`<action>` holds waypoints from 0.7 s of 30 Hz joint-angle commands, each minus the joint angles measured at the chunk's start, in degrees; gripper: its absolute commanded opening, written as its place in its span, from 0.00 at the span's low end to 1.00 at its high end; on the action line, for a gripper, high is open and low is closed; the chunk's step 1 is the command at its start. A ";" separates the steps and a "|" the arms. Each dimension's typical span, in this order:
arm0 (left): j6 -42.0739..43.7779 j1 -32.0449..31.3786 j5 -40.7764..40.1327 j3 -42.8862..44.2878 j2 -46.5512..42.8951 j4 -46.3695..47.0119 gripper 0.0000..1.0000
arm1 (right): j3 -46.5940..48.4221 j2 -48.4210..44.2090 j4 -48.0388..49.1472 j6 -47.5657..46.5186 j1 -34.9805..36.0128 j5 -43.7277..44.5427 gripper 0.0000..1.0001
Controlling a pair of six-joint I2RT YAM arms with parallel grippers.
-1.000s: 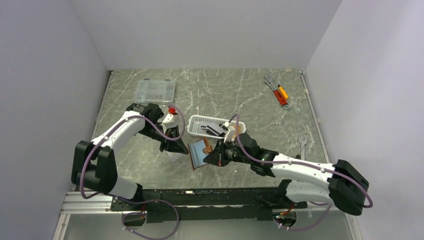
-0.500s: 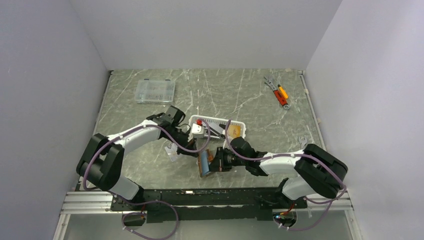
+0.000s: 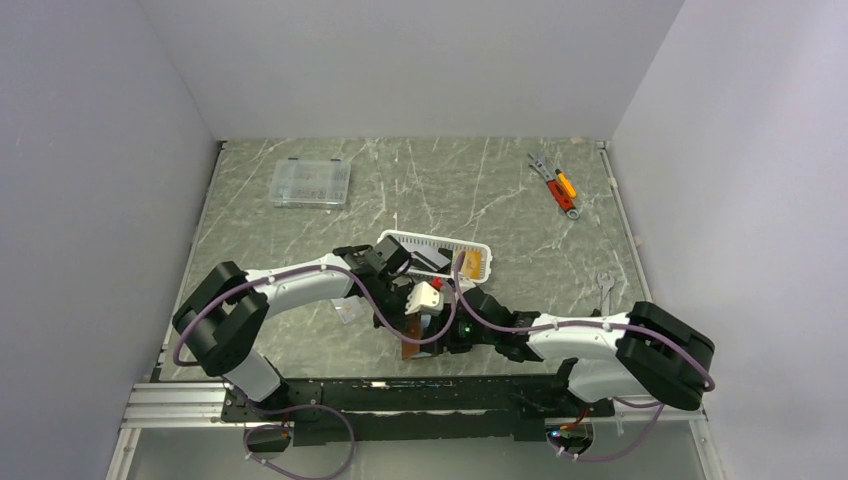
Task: Put the credit cards into the card holder
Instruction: Place the card holder at the center of the board.
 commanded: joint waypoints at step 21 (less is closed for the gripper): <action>6.57 -0.92 2.10 6.51 2.31 -7.67 0.00 | 14.75 7.00 -22.70 -9.49 23.49 58.36 0.49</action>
